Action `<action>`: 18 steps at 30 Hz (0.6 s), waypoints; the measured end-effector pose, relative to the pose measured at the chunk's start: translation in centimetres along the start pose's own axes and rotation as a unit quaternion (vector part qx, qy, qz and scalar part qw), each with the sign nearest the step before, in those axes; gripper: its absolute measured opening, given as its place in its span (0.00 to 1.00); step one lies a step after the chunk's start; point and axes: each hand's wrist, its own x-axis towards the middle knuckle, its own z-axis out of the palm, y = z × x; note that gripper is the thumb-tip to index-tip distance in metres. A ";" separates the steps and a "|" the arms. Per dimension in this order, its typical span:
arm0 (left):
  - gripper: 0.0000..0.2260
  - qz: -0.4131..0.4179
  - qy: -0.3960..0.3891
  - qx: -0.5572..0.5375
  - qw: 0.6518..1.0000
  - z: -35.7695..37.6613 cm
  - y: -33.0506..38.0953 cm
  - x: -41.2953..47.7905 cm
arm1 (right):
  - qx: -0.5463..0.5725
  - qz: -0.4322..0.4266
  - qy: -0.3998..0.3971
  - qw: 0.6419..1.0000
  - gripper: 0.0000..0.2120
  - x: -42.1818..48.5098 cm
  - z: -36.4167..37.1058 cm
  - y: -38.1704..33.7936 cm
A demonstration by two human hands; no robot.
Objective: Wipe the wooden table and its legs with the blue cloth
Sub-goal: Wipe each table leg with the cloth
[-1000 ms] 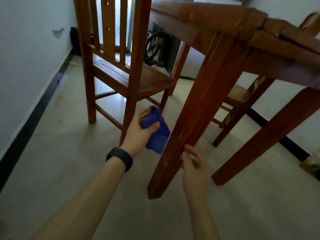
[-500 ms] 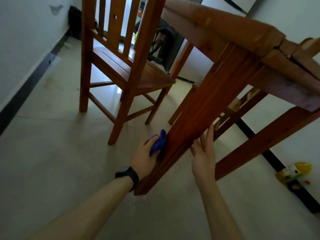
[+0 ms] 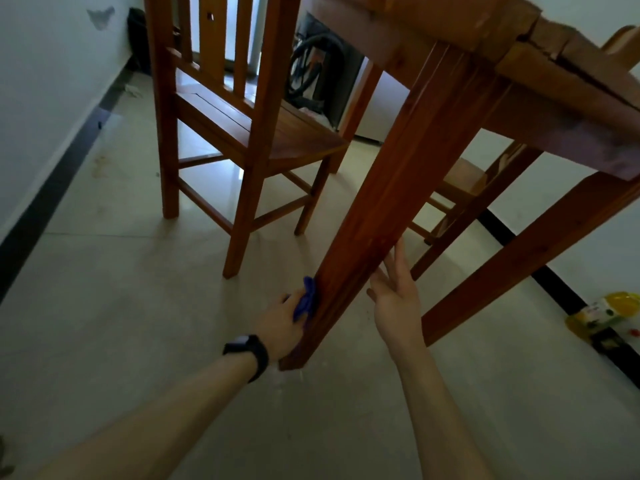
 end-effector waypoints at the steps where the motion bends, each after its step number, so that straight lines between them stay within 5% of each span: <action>1: 0.22 -0.021 -0.006 -0.009 1.000 -0.8 -0.3 0.1 | -0.005 -0.001 -0.002 1.000 0.34 0.0 0.0 0.1; 3: 0.20 0.003 0.089 -0.088 0.992 -2.2 1.0 0.4 | -0.007 -0.006 -0.002 1.000 0.34 0.1 0.2 0.3; 6: 0.17 0.149 0.246 -0.217 0.933 -3.8 6.9 -0.5 | 0.003 -0.028 -0.006 1.000 0.34 0.2 0.4 0.5; 10: 0.19 0.307 0.372 -0.109 0.869 -3.7 12.8 -1.8 | 0.053 -0.060 -0.012 0.997 0.33 0.1 -0.4 1.1; 15: 0.23 0.269 0.192 0.159 0.930 0.8 7.1 -1.8 | 0.065 -0.008 -0.018 0.998 0.35 0.1 -0.8 1.1; 18: 0.21 0.191 0.149 0.125 0.962 2.5 3.5 -2.5 | 0.056 0.026 -0.037 0.997 0.41 -0.2 -1.4 1.0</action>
